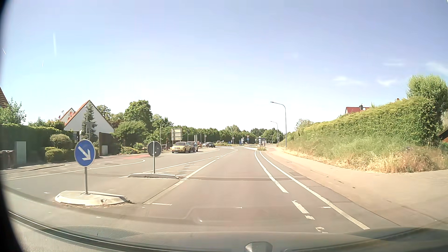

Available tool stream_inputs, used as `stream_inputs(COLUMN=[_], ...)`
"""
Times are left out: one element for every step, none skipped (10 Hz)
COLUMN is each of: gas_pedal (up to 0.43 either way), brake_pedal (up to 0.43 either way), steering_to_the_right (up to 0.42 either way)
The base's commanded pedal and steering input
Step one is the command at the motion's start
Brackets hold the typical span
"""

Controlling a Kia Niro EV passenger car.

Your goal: Follow the waypoints while adhering to traffic rules and regulations

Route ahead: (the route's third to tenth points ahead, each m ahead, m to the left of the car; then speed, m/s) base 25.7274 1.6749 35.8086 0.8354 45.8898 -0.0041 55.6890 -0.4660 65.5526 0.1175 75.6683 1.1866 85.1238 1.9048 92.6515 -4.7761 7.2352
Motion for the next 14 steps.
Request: stream_inputs(gas_pedal=[0.079,0.079,0.079,0.079,0.079,0.079,0.079,0.079,0.079,0.079,0.079,0.079,0.079,0.079], brake_pedal=[0.03,0.03,0.03,0.03,0.03,0.03,0.03,0.03,0.03,0.03,0.03,0.03,0.03,0.03], steering_to_the_right=[0.004,0.003,0.003,0.003,0.003,0.003,0.003,0.003,0.003,0.003,0.003,0.003,0.003,0.003])
